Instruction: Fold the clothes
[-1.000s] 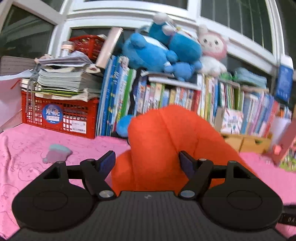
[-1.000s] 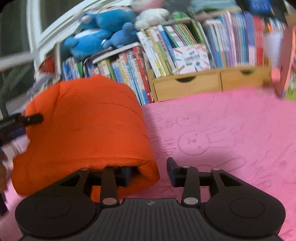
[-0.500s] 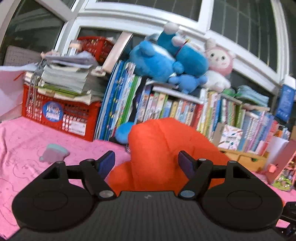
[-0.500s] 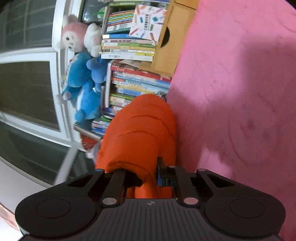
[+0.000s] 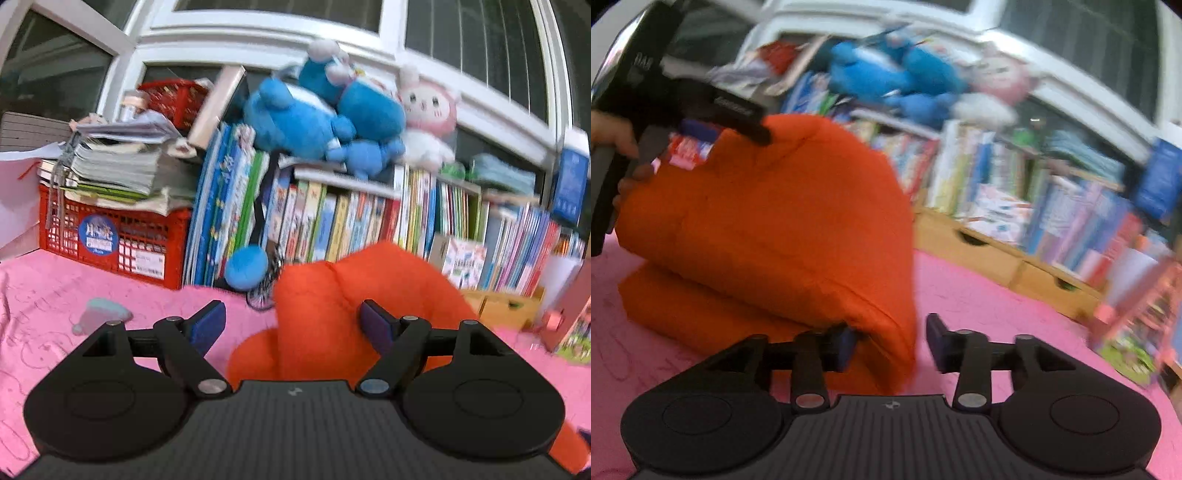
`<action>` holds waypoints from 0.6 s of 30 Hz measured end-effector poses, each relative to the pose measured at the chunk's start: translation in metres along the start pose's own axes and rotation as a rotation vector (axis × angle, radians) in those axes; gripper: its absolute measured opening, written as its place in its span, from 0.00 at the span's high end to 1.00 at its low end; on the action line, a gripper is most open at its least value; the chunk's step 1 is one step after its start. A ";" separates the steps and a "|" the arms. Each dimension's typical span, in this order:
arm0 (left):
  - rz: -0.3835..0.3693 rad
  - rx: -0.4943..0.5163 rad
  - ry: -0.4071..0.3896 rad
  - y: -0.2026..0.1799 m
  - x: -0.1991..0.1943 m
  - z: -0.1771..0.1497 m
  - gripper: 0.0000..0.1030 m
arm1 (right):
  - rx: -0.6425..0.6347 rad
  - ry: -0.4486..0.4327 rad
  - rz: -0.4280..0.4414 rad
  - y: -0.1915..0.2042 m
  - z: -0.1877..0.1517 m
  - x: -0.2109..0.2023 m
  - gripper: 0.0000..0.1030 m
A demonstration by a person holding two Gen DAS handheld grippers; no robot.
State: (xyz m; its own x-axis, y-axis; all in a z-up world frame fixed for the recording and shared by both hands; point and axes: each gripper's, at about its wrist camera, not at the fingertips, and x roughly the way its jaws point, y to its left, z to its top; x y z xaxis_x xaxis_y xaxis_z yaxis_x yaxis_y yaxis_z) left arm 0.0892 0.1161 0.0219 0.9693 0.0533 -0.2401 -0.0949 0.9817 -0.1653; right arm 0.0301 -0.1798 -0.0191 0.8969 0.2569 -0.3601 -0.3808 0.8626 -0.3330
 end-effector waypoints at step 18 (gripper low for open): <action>-0.064 0.162 0.006 -0.026 -0.026 -0.034 0.13 | 0.354 0.063 0.140 -0.049 -0.021 -0.025 0.81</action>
State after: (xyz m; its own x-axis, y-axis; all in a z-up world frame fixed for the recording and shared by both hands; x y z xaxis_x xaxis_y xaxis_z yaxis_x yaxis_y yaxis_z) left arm 0.0584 0.0832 -0.0003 0.9707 -0.0114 -0.2399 0.0059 0.9997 -0.0238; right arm 0.0220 -0.2376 -0.0117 0.8221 0.3648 -0.4371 -0.3870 0.9212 0.0409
